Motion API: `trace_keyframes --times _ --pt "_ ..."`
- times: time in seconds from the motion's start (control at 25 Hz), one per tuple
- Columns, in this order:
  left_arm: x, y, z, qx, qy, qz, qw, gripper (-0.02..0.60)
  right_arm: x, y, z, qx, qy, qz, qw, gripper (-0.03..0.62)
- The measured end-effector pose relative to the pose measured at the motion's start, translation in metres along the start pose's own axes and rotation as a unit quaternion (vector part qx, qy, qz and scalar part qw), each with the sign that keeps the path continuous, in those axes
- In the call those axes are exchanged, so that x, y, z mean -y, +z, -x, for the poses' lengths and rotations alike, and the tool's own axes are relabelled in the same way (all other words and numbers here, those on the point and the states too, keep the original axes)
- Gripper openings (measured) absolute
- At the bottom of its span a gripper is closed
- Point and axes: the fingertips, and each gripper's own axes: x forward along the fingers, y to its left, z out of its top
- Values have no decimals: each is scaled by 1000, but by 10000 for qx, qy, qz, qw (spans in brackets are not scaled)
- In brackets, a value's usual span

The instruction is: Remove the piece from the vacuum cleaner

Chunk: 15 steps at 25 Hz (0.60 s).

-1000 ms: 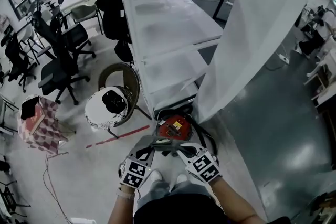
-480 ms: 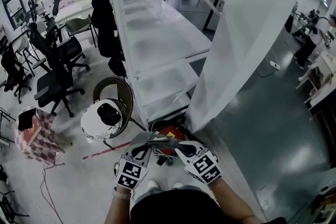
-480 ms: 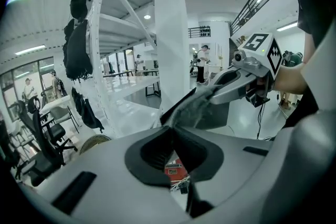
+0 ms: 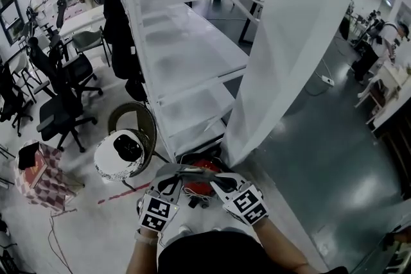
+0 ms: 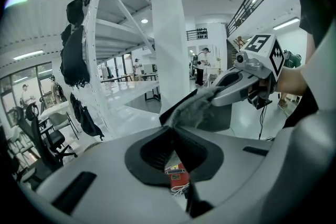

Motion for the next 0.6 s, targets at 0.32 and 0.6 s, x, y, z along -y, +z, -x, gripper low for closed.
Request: trace_keyframes --times 0.32,0.6 --pt "11 -14 8 -20 -46 98 9999 35 -18 -8 5 -36 79 -107 9999 38" --pt "18 -32 18 -151 -90 150 9997 34 -33 -19 4 -88 74 -161 9998 38"
